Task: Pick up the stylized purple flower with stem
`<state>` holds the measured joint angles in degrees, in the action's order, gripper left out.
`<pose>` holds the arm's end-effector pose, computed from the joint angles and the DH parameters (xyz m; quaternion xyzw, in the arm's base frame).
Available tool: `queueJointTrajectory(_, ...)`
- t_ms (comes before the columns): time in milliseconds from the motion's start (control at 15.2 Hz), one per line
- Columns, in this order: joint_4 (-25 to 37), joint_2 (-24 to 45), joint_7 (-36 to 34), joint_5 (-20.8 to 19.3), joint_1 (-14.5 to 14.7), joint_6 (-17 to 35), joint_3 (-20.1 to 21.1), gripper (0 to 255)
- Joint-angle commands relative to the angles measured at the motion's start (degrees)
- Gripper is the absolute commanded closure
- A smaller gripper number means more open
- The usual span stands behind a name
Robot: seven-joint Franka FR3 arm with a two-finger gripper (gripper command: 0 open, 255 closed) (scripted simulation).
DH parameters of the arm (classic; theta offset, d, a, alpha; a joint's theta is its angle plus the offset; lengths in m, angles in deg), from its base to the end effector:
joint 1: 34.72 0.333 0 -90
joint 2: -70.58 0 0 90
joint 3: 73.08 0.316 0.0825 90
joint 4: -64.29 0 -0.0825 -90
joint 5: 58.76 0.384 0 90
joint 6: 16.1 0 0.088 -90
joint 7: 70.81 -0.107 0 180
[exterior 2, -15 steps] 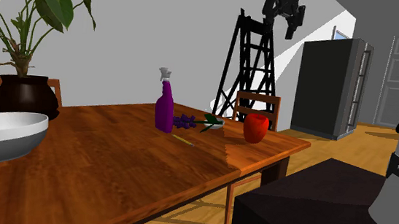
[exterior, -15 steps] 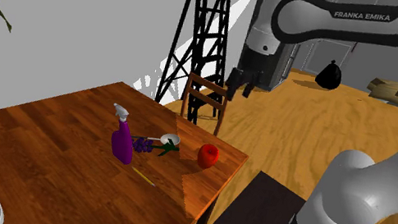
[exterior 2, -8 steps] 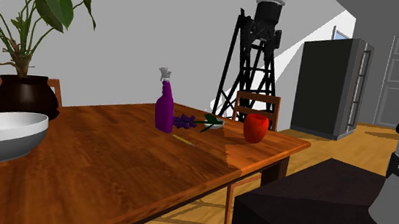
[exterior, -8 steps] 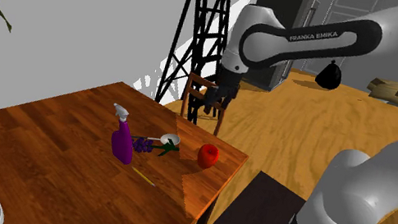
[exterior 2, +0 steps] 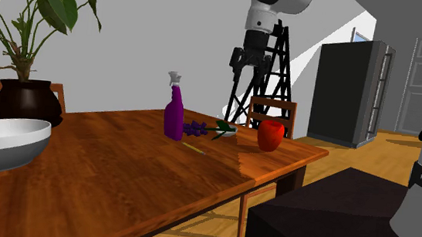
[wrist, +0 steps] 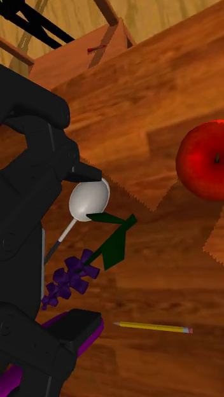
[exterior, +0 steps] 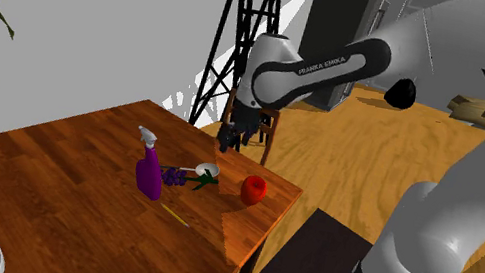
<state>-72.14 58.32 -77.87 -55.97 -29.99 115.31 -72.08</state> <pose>0.4759 0.0489 0.4168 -0.9975 0.0266 -0.0608 0.0243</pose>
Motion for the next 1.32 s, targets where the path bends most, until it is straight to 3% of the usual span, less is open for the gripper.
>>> queueJointTrajectory(0,1.0,4.3,-0.5,-0.2,0.4,3.6,0.6,0)
queueJointTrajectory(462,8.4,19.6,-2.4,-1.9,1.6,12.1,1.9,0)
queueJointTrajectory(924,19.3,34.8,-4.5,-4.5,3.6,17.0,1.9,0)
queueJointTrajectory(1254,19.2,37.7,-4.7,-4.7,3.7,20.0,1.7,0)
